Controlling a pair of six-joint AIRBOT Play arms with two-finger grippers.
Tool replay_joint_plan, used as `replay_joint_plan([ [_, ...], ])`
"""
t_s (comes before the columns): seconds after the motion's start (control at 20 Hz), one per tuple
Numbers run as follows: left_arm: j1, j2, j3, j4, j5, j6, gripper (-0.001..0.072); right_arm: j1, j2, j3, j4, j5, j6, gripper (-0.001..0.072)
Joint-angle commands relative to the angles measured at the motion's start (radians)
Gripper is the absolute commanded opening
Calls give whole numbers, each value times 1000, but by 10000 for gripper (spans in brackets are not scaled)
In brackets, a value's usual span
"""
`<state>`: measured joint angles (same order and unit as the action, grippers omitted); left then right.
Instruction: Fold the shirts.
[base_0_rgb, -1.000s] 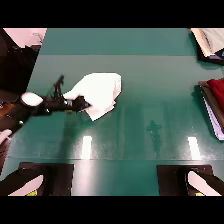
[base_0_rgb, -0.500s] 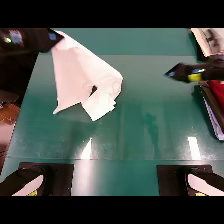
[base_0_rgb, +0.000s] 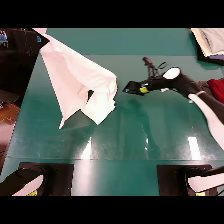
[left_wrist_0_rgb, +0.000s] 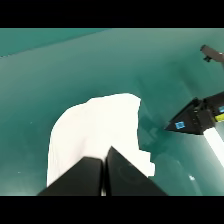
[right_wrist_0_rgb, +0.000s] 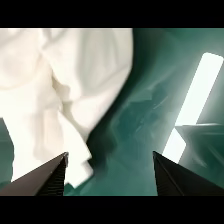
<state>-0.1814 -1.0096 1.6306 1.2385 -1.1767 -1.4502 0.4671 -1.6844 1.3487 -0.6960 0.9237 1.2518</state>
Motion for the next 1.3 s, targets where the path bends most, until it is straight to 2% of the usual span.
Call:
replay_joint_plan([
  [0.0, 0, 1, 3, 18, -21, -2, 21, 61, -156, 143, 50, -13, -22, 609],
  [0.25, 0, 1, 3, 18, -21, -2, 21, 104, -286, 326, 50, -20, -20, 606],
  [0.3, 0, 1, 3, 18, -21, -2, 21, 111, -303, 355, 49, -20, -19, 564],
  [0.35, 0, 1, 3, 18, -21, -2, 21, 111, -314, 378, 49, -17, -19, 441],
  [0.4, 0, 1, 3, 18, -22, -2, 21, 111, -317, 394, 45, -2, -20, 126],
  [0.45, 0, 1, 3, 18, -24, -2, 21, 104, -313, 406, 32, 14, -21, 21],
  [0.6, 0, 1, 25, 50, -21, -2, 21, 45, -241, 442, -100, 111, 10, 20],
  [0.8, 0, 1, 195, 75, -14, -2, 21, -122, -10, 495, -330, 237, 107, 21],
  [0.95, 0, 1, 332, 45, -10, -2, 21, -262, 132, 608, -325, 354, 111, 20],
  [1.05, 0, 1, 399, -26, -10, -2, 21, -323, 214, 679, -325, 398, 112, 20],
  [1.25, 0, 23, 443, -216, 10, -1, 21, -391, 402, 689, -325, 378, 111, 20],
])
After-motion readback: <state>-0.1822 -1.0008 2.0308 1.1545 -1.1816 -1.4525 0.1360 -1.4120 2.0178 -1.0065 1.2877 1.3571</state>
